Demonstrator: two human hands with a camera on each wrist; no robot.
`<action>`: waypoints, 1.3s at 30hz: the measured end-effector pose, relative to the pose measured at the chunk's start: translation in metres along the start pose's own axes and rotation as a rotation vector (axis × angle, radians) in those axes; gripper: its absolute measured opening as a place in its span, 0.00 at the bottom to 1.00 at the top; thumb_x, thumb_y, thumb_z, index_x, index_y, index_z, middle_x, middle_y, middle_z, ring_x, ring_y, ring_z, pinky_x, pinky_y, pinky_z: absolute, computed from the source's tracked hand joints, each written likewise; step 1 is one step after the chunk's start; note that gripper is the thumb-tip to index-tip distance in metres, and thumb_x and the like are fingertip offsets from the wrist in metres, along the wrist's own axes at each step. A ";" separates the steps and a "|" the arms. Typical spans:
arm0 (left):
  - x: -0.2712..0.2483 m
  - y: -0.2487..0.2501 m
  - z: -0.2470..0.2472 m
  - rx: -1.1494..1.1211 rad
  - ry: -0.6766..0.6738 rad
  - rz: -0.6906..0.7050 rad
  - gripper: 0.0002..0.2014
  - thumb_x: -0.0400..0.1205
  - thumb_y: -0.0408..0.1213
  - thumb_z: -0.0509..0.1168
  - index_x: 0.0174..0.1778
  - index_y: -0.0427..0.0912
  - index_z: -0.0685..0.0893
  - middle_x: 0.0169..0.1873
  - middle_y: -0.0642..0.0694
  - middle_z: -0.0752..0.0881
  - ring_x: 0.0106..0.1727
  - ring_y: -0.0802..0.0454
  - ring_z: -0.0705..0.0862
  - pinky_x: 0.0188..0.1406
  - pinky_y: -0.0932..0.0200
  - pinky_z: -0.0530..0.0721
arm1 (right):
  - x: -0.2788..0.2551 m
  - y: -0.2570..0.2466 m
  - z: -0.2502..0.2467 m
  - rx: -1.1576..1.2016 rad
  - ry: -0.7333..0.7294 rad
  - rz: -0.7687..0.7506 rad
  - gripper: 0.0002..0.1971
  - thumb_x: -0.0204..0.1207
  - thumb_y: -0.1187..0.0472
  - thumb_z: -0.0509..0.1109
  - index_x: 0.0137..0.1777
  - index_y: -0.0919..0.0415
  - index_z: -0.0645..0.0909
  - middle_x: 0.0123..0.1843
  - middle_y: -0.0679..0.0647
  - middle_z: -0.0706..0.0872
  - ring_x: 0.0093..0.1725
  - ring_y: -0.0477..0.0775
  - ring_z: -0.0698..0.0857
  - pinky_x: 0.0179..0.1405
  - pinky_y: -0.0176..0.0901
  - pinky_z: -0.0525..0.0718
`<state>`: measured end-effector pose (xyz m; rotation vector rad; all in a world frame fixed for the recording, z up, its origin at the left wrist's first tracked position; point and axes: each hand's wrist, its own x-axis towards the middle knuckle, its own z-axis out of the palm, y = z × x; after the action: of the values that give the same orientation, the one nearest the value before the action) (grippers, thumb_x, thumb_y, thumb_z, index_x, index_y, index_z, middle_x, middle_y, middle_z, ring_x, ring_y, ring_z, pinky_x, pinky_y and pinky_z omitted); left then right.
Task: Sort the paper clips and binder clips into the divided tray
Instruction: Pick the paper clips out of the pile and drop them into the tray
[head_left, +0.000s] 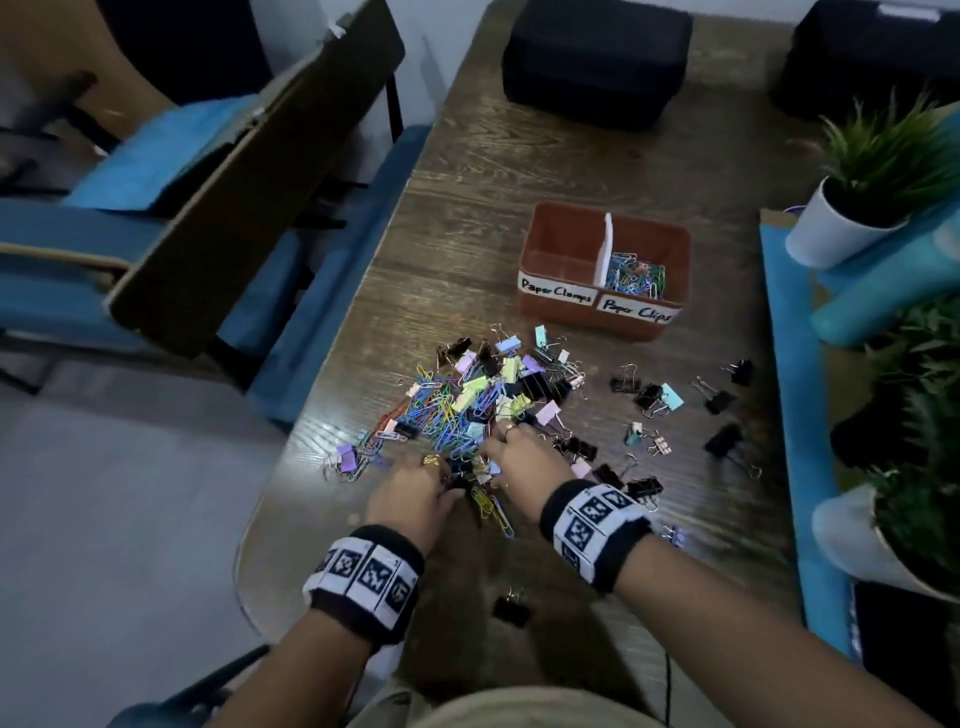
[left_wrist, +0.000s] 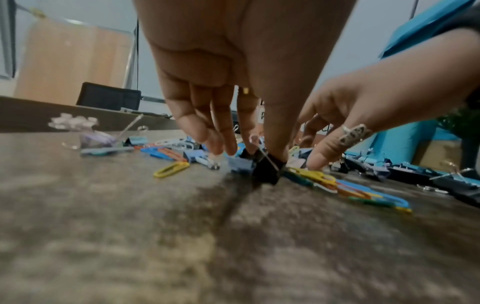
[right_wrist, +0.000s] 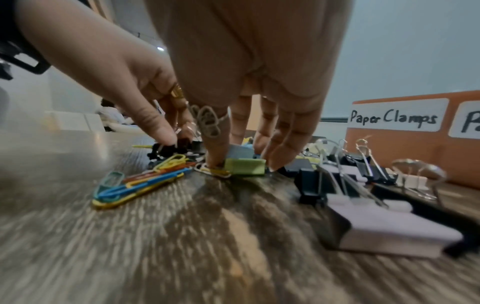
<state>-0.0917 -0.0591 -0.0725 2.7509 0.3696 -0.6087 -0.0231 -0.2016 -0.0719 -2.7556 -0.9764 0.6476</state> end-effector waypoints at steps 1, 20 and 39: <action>0.001 0.003 0.002 0.004 -0.020 -0.004 0.18 0.81 0.51 0.62 0.58 0.43 0.82 0.61 0.43 0.79 0.60 0.46 0.81 0.59 0.51 0.81 | 0.000 0.002 0.002 0.022 -0.005 0.017 0.22 0.74 0.72 0.65 0.68 0.60 0.73 0.67 0.60 0.74 0.66 0.61 0.72 0.66 0.53 0.76; -0.005 0.002 0.017 -0.202 0.047 0.050 0.11 0.84 0.38 0.60 0.56 0.40 0.85 0.55 0.44 0.87 0.57 0.50 0.85 0.58 0.59 0.81 | -0.089 0.071 0.025 0.487 0.596 0.209 0.14 0.66 0.80 0.73 0.51 0.67 0.86 0.60 0.59 0.78 0.56 0.51 0.79 0.58 0.09 0.66; -0.041 -0.053 0.020 -0.270 0.229 -0.058 0.07 0.80 0.37 0.65 0.47 0.38 0.86 0.42 0.40 0.88 0.45 0.41 0.87 0.45 0.48 0.85 | -0.040 0.008 -0.001 0.199 0.068 0.076 0.14 0.78 0.57 0.67 0.63 0.58 0.78 0.64 0.55 0.79 0.64 0.56 0.78 0.64 0.53 0.80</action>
<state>-0.1518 -0.0249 -0.0842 2.5592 0.5427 -0.2347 -0.0460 -0.2335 -0.0591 -2.6309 -0.7532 0.6212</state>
